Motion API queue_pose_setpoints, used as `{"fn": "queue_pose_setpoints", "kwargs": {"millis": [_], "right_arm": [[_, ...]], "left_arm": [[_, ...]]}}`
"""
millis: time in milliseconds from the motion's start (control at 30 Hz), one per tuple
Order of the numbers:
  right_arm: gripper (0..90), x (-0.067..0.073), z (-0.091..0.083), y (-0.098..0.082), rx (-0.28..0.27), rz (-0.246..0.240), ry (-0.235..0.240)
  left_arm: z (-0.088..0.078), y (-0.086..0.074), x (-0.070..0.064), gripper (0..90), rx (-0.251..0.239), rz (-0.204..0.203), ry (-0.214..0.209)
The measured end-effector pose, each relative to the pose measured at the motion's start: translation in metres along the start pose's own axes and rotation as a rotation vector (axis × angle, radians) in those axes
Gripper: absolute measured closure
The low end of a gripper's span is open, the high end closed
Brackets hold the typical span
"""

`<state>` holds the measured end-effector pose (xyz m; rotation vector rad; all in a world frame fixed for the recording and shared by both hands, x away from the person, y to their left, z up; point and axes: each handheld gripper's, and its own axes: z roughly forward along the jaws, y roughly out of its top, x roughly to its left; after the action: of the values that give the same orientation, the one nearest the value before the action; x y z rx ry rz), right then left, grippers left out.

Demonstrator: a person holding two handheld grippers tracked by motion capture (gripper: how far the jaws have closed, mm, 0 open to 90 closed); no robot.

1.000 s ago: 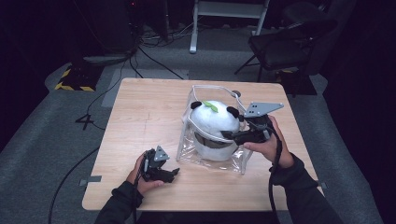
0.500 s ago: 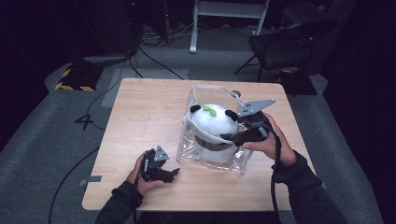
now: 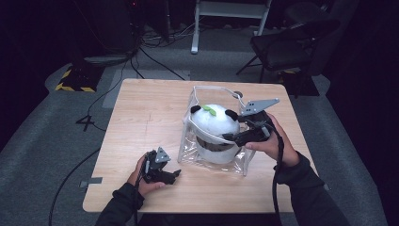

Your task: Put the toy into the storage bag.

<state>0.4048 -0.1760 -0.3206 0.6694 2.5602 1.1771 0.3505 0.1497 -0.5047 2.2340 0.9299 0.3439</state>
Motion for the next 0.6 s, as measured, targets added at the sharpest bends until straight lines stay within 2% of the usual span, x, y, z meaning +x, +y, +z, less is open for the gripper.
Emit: {"fn": "queue_pose_setpoints", "kwargs": {"millis": [100,233,433,600], "right_arm": [[25.7,0.0,-0.004,0.001,-0.019,-0.003,-0.002],[29.4,-0.002,-0.015,0.003,-0.087,0.027,0.002],[30.3,0.0,-0.014,0.004,-0.062,0.01,-0.02],[30.3,-0.001,-0.014,0.003,-0.069,0.013,-0.024]], "left_arm": [[0.0,0.0,0.0,15.1,0.0,0.0,0.0],[0.0,0.0,0.0,15.1,0.0,0.0,0.0],[0.0,0.0,0.0,15.1,0.0,0.0,0.0],[0.0,0.0,0.0,15.1,0.0,0.0,0.0]]}}
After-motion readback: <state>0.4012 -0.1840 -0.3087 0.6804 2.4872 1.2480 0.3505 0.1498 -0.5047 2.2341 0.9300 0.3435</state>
